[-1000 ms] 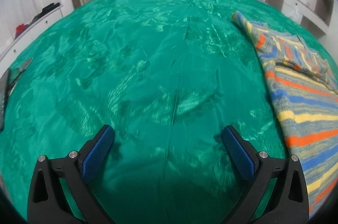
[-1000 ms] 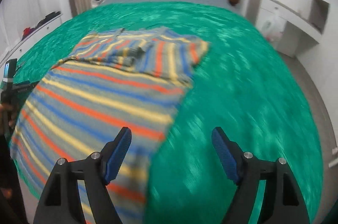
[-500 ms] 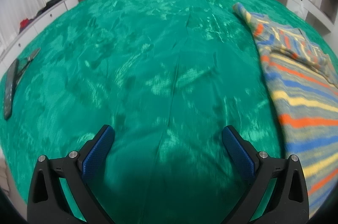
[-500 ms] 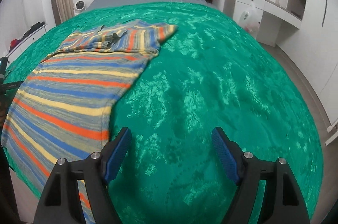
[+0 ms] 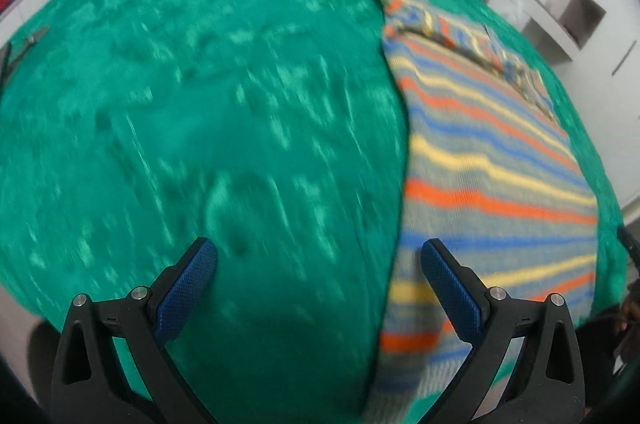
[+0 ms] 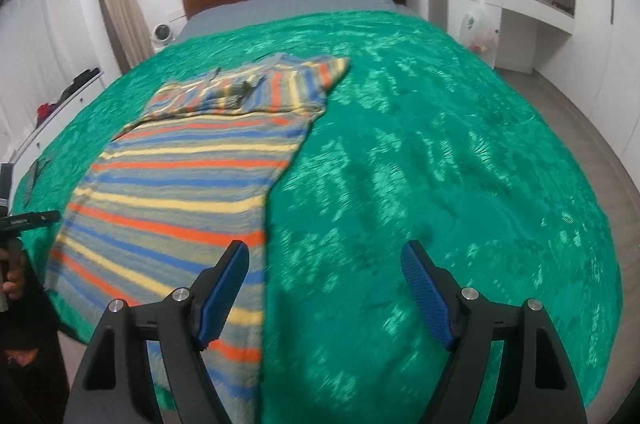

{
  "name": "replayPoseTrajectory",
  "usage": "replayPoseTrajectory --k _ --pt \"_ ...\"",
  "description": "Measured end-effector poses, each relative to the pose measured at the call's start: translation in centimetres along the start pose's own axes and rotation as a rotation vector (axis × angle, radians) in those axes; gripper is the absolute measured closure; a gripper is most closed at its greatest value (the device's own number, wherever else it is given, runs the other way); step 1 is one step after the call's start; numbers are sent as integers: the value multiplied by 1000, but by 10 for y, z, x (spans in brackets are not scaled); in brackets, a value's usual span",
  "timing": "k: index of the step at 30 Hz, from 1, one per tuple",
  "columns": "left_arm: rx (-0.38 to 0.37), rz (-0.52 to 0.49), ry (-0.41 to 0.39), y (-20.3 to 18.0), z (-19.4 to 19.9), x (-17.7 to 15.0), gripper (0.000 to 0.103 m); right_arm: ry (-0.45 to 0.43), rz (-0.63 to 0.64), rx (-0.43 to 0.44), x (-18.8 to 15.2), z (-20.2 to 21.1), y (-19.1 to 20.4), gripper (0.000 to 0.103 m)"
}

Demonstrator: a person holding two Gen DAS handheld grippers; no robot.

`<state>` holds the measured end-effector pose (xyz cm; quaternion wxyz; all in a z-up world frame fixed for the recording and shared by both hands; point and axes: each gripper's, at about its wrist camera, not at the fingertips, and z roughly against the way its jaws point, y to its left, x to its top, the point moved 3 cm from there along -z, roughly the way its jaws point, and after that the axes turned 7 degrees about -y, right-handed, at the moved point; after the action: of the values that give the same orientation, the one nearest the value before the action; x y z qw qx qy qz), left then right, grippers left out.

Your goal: Fold small clothes

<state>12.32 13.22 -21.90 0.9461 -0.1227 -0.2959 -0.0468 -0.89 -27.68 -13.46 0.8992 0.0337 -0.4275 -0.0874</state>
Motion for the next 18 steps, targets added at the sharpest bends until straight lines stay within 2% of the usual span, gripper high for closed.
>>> replayPoseTrajectory --k 4,7,9,13,15,18 --pt "-17 -21 58 -9 -1 -12 1 61 39 31 -6 6 9 25" --pt "-45 -53 94 -20 1 -23 1 216 83 55 -24 2 17 25" --pt "-56 -84 109 -29 2 -30 2 284 115 77 -38 2 24 25" --pt "-61 -151 136 -47 3 -39 3 329 71 149 -54 6 32 25" --pt "-51 -179 145 -54 2 -42 10 336 5 187 -56 2 32 25" --pt "-20 -194 171 -57 1 -46 19 372 -15 195 -64 -8 35 25"
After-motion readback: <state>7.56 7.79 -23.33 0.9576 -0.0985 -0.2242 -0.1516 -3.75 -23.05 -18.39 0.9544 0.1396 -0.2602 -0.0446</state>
